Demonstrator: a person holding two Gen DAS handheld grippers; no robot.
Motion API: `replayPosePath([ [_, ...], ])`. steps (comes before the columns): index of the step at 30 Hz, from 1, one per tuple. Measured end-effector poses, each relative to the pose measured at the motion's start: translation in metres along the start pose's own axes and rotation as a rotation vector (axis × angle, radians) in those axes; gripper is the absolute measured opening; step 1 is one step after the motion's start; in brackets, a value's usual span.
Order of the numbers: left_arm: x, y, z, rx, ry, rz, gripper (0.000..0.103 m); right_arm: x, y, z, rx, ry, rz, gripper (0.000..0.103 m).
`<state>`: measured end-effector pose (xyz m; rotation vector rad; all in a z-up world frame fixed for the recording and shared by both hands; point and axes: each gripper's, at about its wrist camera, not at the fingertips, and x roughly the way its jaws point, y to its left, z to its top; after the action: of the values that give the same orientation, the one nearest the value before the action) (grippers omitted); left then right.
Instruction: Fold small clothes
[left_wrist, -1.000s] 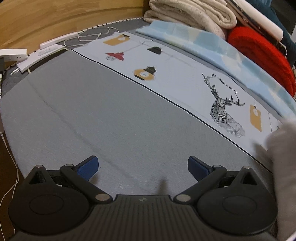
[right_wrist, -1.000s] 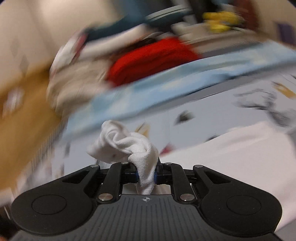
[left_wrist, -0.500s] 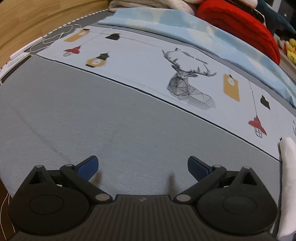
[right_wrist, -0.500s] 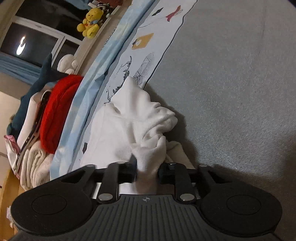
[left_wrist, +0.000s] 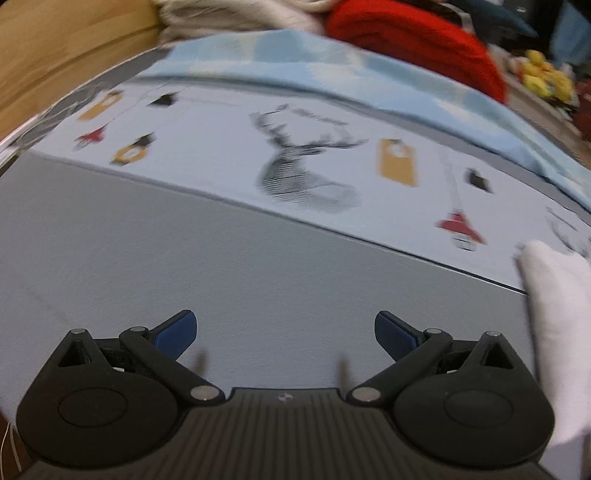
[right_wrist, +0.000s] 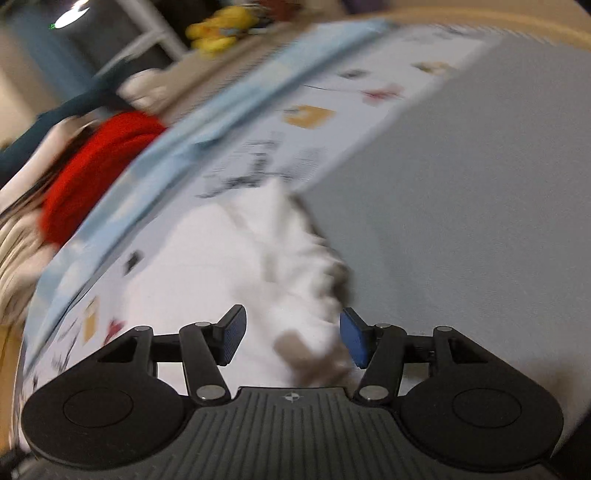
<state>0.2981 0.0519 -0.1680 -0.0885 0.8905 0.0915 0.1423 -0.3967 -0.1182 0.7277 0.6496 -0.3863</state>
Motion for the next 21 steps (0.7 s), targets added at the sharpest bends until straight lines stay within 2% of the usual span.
replayPosePath([
  [2,0.0,-0.021,-0.003,0.044,-0.002,-0.034,0.103,0.007,0.008,-0.006,-0.092,0.023,0.004,0.054],
  [3,0.001,-0.034,-0.005,0.076,0.001,-0.048,0.103,0.017,0.006,-0.014,-0.121,0.066,-0.029,0.049],
  [4,0.002,-0.044,-0.008,0.103,0.003,-0.055,0.103,0.031,0.003,-0.023,-0.15,0.141,-0.102,0.046],
  [5,0.003,-0.056,-0.011,0.136,0.002,-0.06,0.103,0.036,-0.002,-0.03,-0.162,0.165,-0.137,0.043],
  [6,0.003,-0.066,-0.014,0.168,0.0,-0.063,0.103,0.034,-0.001,-0.032,-0.185,0.125,-0.127,0.041],
  [7,0.004,-0.076,-0.016,0.2,-0.001,-0.07,0.103,0.028,0.002,-0.033,-0.21,0.127,-0.146,0.041],
  [9,0.002,-0.09,-0.02,0.223,0.002,-0.113,0.103,0.013,0.003,-0.032,-0.168,0.122,-0.16,0.043],
  [11,-0.001,-0.103,-0.018,0.21,-0.011,-0.178,0.103,-0.005,0.0,-0.035,-0.121,0.083,-0.096,0.044],
  [13,0.0,-0.118,-0.007,0.191,-0.03,-0.243,0.103,-0.014,-0.003,-0.041,-0.073,0.092,-0.024,0.055],
  [14,0.004,-0.13,0.001,0.187,-0.028,-0.27,0.103,-0.013,-0.007,-0.043,-0.009,0.122,0.024,0.062],
  [15,0.011,-0.144,0.011,0.193,-0.013,-0.307,0.103,-0.009,-0.011,-0.044,0.056,0.163,0.076,0.069],
  [16,0.02,-0.158,0.021,0.207,0.01,-0.36,0.103,-0.001,-0.017,-0.047,0.132,0.221,0.137,0.07],
  [18,0.042,-0.187,0.038,0.224,0.072,-0.454,0.103,0.01,-0.023,-0.052,0.235,0.27,0.162,0.071],
  [21,0.08,-0.227,0.054,0.241,0.149,-0.517,0.103,0.016,-0.027,-0.054,0.268,0.23,0.188,0.072],
])
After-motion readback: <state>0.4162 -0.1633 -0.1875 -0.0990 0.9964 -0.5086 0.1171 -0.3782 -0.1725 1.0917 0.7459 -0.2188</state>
